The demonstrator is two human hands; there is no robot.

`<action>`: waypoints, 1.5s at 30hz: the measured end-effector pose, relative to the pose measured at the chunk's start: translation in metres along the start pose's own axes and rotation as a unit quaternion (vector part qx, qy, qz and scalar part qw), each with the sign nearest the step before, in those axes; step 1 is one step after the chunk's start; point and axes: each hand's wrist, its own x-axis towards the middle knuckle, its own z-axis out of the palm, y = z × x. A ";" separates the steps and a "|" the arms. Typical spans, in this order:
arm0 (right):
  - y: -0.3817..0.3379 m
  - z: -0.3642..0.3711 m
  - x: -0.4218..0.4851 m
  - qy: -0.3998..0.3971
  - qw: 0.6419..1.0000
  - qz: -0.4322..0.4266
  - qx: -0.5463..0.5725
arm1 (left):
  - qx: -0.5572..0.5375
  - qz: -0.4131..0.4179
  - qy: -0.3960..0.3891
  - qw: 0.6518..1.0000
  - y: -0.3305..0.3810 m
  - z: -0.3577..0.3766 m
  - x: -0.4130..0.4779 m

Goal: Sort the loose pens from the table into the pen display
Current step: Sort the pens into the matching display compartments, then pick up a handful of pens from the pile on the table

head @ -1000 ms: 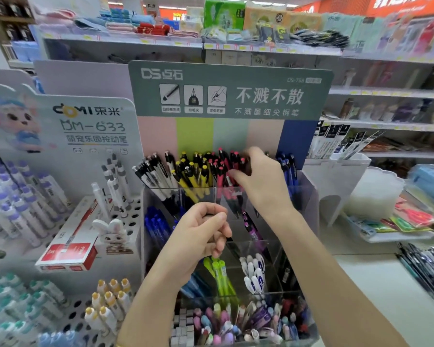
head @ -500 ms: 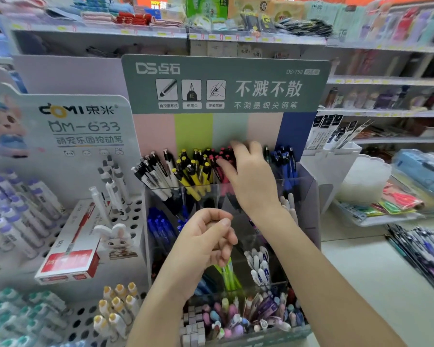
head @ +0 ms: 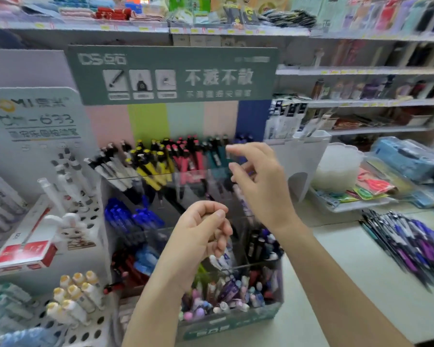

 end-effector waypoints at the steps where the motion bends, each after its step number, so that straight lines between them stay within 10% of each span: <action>1: 0.008 -0.020 -0.012 -0.001 0.999 0.028 0.027 | -0.001 0.002 -0.007 1.000 -0.005 0.017 0.002; 14: 0.214 -0.335 -0.226 0.068 0.865 0.497 0.013 | 0.080 -0.187 -0.084 0.975 -0.200 0.331 0.043; 22: 0.314 -0.395 -0.234 0.074 0.838 0.540 0.031 | 0.274 -0.151 -0.010 0.950 -0.296 0.428 0.119; 31: 0.419 -0.422 -0.184 0.003 0.829 0.557 0.049 | 0.568 -0.055 0.067 0.819 -0.367 0.493 0.175; 45: 0.480 -0.414 -0.133 -0.062 0.826 0.545 0.127 | 0.580 -0.095 0.196 0.785 -0.372 0.502 0.236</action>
